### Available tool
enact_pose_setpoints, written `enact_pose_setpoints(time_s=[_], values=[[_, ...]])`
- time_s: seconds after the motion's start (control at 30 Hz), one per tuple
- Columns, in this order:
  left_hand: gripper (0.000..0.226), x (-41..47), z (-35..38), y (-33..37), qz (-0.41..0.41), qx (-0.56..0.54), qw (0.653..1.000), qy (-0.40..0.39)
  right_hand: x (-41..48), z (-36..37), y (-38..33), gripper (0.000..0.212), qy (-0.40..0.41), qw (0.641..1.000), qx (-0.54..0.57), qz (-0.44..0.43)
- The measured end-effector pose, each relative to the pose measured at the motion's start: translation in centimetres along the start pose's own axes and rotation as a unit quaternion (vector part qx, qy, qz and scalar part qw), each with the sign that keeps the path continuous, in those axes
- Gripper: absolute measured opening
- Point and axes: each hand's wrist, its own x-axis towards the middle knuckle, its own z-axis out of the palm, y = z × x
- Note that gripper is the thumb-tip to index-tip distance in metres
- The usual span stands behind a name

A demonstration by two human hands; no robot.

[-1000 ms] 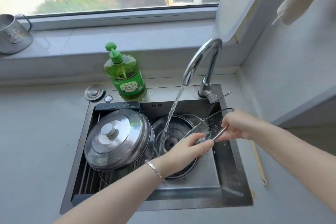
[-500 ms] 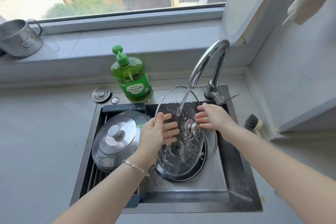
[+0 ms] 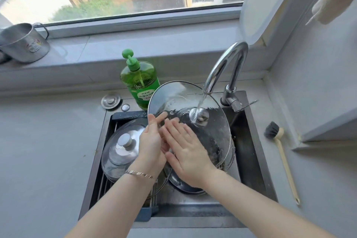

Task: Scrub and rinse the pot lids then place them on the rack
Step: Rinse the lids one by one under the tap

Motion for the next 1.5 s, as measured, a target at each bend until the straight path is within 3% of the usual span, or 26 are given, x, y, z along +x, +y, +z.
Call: enact_pose_setpoints(time_s=[0.07,0.23,0.33,0.43,0.53,0.63,0.77,0.9,1.0,1.1,1.17,1.23,1.3,1.37,1.5], values=[[0.044,0.2,-0.6,0.3,0.001,-0.019,1.0,-0.005,-2.2,0.2,2.3,0.054,-0.009,1.0,-0.004,-0.026],[0.043,-0.1,-0.6,0.3,0.009,-0.043,0.999,-0.01,-2.3,-1.1,4.0,0.076,-0.031,0.969,0.056,0.239],[0.042,-0.1,-0.3,0.7,0.005,-0.04,0.999,-0.006,-2.2,-1.4,1.5,0.087,-0.055,0.976,0.03,0.207],[0.043,-0.2,-0.8,1.2,-0.012,-0.029,0.999,-0.005,-2.5,-1.7,2.8,0.078,-0.071,0.969,0.056,0.228],[0.043,-0.7,-1.3,1.4,-0.025,-0.003,1.0,-0.016,-1.0,-2.2,6.5,0.061,-0.048,0.917,0.164,0.361],[0.043,-1.4,-1.4,1.0,-0.028,0.035,0.998,-0.038,1.5,-2.9,8.8,0.055,-0.061,0.888,0.227,0.395],[0.043,-2.0,-1.2,0.5,-0.029,0.085,0.994,-0.057,4.9,-4.3,9.0,0.064,-0.132,0.906,0.211,0.341],[0.041,-2.0,-0.9,0.3,-0.018,0.11,0.992,-0.058,6.0,-5.7,5.6,0.078,-0.234,0.937,0.11,0.235],[0.038,-1.8,-0.9,0.1,-0.018,0.106,0.993,-0.041,4.6,-5.0,1.4,0.071,-0.207,0.974,-0.002,0.096],[0.039,-1.6,-1.6,0.1,-0.045,0.064,0.997,-0.029,2.4,-4.7,0.0,0.059,-0.185,0.981,0.031,-0.04],[0.043,-1.3,-2.1,0.4,-0.045,0.062,0.997,-0.028,1.6,-4.9,1.2,0.043,-0.063,0.995,0.042,-0.062],[0.043,-1.1,-2.1,0.6,-0.029,0.083,0.996,-0.033,1.4,-5.6,2.7,0.039,0.006,0.998,0.013,0.066],[0.042,-1.1,-1.8,0.8,-0.015,0.102,0.994,-0.038,1.5,-6.0,3.3,0.034,-0.062,0.979,-0.003,0.192],[0.041,-1.2,-1.4,0.8,-0.012,0.113,0.993,-0.042,2.0,-5.9,3.5,0.027,-0.066,0.97,-0.004,0.235],[0.04,-1.3,-1.3,0.7,-0.01,0.105,0.994,-0.031,3.9,-5.5,4.0,0.037,-0.044,0.933,0.075,0.349]])
